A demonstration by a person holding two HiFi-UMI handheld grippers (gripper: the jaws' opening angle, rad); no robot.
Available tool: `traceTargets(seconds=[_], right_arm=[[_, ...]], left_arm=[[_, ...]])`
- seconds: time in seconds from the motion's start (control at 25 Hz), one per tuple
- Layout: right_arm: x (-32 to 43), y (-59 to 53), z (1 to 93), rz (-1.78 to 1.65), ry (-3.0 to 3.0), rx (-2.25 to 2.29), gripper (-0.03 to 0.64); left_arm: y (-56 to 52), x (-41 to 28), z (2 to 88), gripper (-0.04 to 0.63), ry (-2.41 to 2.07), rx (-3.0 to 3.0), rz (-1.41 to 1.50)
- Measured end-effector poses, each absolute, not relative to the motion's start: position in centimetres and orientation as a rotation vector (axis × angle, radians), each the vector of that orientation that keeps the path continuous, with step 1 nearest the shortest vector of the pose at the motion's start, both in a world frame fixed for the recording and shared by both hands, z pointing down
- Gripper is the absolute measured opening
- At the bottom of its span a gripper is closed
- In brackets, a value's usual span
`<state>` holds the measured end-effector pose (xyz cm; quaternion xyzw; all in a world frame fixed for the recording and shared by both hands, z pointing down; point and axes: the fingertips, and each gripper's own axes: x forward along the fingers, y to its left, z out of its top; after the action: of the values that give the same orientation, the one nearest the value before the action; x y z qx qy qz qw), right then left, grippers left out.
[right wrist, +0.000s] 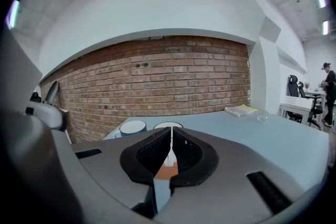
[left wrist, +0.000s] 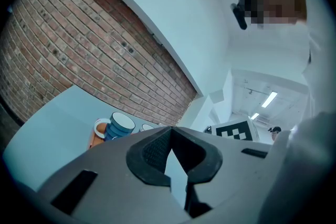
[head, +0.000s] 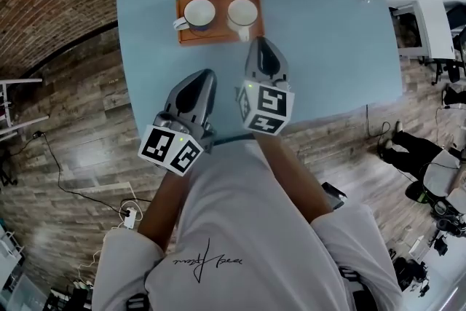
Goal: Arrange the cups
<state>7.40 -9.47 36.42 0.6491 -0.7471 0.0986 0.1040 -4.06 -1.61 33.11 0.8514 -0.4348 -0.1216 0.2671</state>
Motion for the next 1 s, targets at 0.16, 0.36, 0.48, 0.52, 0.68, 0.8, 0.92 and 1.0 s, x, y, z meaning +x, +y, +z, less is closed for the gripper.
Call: traceTargets(seconds=[0.16,0.36,0.48,0.52,0.68,0.8,0.92,1.0], right_arm=[[6.6,-8.8,34.1,0.284,-2.258,1.869,0.023],[5.6,-7.2,31.6,0.279,-2.338,1.780,0.021],[4.8,-5.9,30.1,0.291,-2.395,1.711,0.021],[4.5,-5.4,29.7,0.293,-2.415,1.685,0.021],[3.3,-3.9,28.9,0.331,-2.488,1.590,0.021],[2.5,-2.8,28.6,0.351,-2.532,1.533,0.021],[1.8,-2.0,28.4,0.358,-2.565,1.484,0.021],[1.1,-1.5,28.5,0.364,-2.591,1.446,0.021]], left_arm=[[-1.5,-4.2,32.6,0.009,-1.168,2.311,-0.337],[-1.2,-4.2,31.9,0.009,-1.170,2.329,-0.335],[-0.9,-4.3,31.7,0.009,-1.170,2.336,-0.322],[-0.9,-4.3,31.6,0.009,-1.172,2.337,-0.319],[-0.7,-4.7,31.2,0.009,-1.184,2.343,-0.314],[-0.9,-5.3,31.2,0.009,-1.199,2.361,-0.302],[-1.2,-6.1,31.3,0.009,-1.221,2.390,-0.279],[-1.5,-6.7,31.5,0.009,-1.237,2.416,-0.251]])
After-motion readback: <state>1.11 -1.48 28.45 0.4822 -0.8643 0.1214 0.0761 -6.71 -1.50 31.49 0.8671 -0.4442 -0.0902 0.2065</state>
